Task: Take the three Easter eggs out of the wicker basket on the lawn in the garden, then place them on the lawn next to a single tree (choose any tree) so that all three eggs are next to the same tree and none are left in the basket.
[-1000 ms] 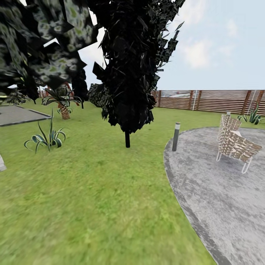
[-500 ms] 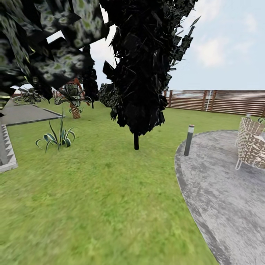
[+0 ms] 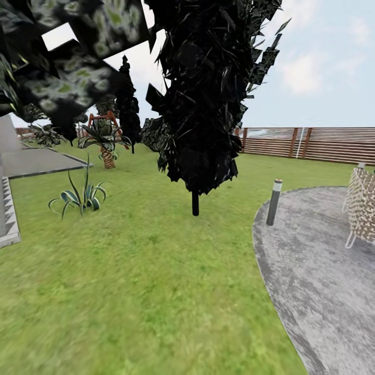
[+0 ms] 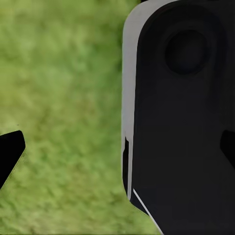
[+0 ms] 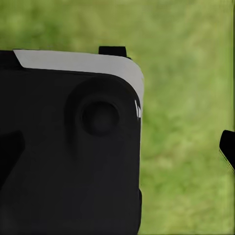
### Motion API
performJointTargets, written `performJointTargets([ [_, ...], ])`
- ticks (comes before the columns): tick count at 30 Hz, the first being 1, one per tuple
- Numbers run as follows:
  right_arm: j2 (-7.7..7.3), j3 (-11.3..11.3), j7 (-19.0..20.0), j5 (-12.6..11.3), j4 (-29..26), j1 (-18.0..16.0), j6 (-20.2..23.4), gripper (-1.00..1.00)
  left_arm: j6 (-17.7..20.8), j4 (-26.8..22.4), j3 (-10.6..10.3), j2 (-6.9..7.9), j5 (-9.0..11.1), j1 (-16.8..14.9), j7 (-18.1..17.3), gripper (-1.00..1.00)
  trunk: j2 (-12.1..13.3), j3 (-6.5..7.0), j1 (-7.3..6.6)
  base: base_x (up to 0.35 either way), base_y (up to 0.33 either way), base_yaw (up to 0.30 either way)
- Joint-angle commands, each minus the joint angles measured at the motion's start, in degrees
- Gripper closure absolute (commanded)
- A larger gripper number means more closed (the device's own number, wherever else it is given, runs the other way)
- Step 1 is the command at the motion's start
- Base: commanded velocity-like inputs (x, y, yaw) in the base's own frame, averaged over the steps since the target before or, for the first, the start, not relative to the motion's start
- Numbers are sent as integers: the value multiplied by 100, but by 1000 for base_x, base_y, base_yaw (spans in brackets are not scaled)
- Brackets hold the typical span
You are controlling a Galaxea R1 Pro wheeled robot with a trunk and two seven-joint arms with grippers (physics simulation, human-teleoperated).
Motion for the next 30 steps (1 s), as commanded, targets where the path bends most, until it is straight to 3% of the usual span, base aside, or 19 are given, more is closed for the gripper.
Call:
performJointTargets([
  [1, 0, 2, -3, 4, 4, -5, 2, -100, -4, -10, 3, 0, 1, 3, -3, -100, -2, -5, 4, 335, 0, 0],
  [10, 2, -4, -4, -1, 4, -5, 2, -100, -4, -10, 3, 0, 4, 3, -3, -100, -2, -5, 4, 335, 0, 23],
  [30, 0, 2, -4, 4, 3, -5, 1, -100, -4, -10, 3, 9, 8, 3, -3, -100, -2, -5, 4, 335, 0, 201],
])
